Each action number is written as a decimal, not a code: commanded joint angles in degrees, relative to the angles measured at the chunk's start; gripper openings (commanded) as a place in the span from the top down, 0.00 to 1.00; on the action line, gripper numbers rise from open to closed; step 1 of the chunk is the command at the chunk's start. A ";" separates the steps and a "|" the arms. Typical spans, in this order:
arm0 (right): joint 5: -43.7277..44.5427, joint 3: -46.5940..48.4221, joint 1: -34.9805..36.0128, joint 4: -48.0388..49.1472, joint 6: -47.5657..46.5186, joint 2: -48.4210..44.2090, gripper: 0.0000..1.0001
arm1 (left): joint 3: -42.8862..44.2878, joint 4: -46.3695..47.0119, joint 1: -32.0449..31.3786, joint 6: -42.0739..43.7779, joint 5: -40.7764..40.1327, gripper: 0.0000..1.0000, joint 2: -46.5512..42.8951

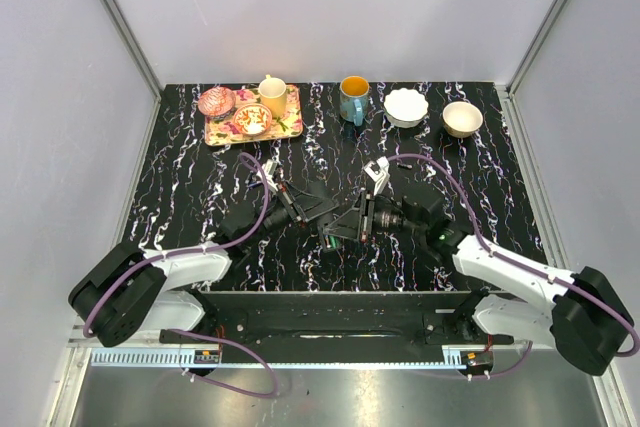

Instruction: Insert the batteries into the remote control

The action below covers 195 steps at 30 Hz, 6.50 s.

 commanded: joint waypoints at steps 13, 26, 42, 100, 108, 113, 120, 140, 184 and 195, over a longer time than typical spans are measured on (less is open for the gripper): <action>-3.49 4.28 -1.60 -4.77 1.34 1.02 0.33 | 0.93 -0.34 -0.25 1.77 -0.89 1.00 -3.47; 7.81 14.48 -7.84 -36.57 -15.34 -9.87 0.19 | -1.71 -5.35 2.47 4.41 -2.21 1.00 -6.63; 48.00 24.67 -7.93 -50.74 -20.45 22.19 0.22 | -7.86 -20.12 3.35 10.92 -13.03 1.00 -20.70; 35.27 38.65 -12.86 -60.05 -22.83 29.89 0.94 | -6.29 -5.81 6.34 5.55 -6.87 1.00 -6.40; 31.22 42.68 -6.28 -76.81 -25.90 14.04 1.00 | -2.42 13.51 6.34 0.64 -6.96 1.00 9.34; 31.22 48.14 0.67 -85.27 -26.96 14.55 1.00 | 1.27 27.68 5.47 -5.95 -5.56 1.00 22.97; 31.49 52.45 5.95 -87.14 -26.96 19.38 1.00 | 4.09 24.36 3.09 -4.47 -6.61 1.00 24.04; 35.09 54.56 8.94 -81.86 -26.43 28.53 1.00 | 6.73 30.15 -0.25 -2.54 -9.16 1.00 27.11; 32.63 52.37 9.03 -79.04 -24.06 32.57 1.00 | 4.97 32.00 -1.30 -1.22 -11.27 1.00 25.27; 32.19 50.17 9.12 -78.08 -23.27 31.52 1.00 | 4.62 32.09 -1.39 -1.22 -11.53 1.00 24.92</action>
